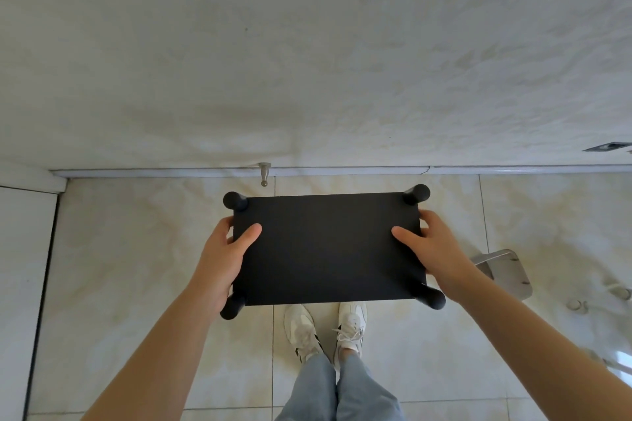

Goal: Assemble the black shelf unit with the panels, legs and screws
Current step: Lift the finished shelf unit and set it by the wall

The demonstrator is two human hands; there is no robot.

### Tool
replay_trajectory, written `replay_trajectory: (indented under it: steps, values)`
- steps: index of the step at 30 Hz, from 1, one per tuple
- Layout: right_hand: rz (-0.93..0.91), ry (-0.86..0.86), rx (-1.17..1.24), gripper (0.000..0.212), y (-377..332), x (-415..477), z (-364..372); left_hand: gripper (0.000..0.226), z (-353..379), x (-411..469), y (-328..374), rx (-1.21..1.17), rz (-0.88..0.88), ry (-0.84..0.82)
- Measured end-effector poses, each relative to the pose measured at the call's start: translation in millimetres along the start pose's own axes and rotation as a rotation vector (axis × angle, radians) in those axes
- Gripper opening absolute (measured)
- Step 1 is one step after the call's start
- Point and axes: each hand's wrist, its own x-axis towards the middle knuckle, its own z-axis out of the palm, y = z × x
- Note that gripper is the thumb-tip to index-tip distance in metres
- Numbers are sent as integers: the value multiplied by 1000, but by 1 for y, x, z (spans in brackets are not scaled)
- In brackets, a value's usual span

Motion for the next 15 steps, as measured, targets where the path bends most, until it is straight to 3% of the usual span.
replay_trajectory:
  steps: [15]
  values:
    - [-81, -4, 44, 61, -82, 55, -16, 32, 12, 59, 81, -95, 53, -13]
